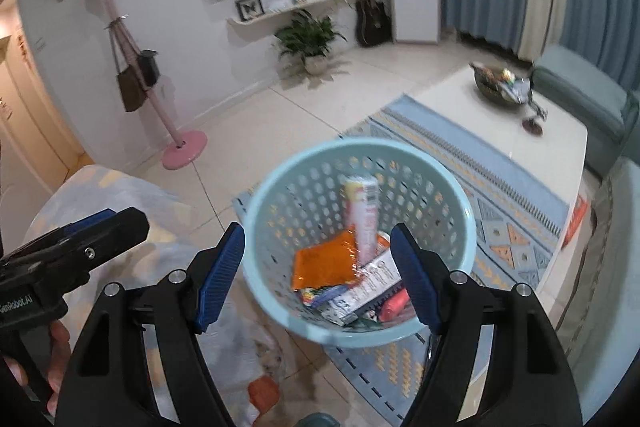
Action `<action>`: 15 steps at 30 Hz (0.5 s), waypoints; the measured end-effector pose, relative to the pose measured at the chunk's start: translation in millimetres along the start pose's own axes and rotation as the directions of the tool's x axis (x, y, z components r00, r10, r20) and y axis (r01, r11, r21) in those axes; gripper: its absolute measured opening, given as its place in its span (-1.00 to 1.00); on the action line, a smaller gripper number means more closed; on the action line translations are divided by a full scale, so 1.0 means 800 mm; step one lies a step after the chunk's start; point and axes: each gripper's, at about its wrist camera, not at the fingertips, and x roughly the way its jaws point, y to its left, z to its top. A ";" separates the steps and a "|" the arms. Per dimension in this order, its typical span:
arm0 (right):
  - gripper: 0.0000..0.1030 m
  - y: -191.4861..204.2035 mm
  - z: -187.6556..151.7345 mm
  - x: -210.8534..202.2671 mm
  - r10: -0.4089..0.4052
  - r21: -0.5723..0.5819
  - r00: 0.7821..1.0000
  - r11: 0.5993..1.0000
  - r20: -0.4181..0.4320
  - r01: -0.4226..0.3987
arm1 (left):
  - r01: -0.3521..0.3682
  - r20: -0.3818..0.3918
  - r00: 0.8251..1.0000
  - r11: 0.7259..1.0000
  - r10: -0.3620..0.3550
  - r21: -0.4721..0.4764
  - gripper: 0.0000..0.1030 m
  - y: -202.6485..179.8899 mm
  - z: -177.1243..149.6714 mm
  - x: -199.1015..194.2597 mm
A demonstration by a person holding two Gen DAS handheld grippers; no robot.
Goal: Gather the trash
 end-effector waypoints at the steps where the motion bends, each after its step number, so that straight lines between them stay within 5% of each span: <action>1: 0.39 0.009 -0.002 -0.010 0.003 -0.011 1.000 1.000 0.023 -0.003 | -0.019 0.029 0.999 1.000 0.019 0.001 0.63 0.003 -0.005 -0.016; 7: 0.39 0.053 -0.019 -0.058 0.017 -0.076 0.988 0.997 0.151 -0.006 | -0.168 0.177 0.970 0.986 0.166 -0.004 0.70 0.011 -0.036 -0.090; 12: 0.39 0.080 -0.037 -0.078 -0.009 -0.124 0.975 0.992 0.222 0.038 | -0.287 0.252 0.923 0.957 0.290 -0.048 0.74 0.016 -0.069 -0.120; 15: 0.38 0.091 -0.047 -0.086 -0.019 -0.139 0.968 0.989 0.250 0.056 | -0.364 0.311 0.877 0.929 0.367 -0.070 0.74 0.019 -0.087 -0.128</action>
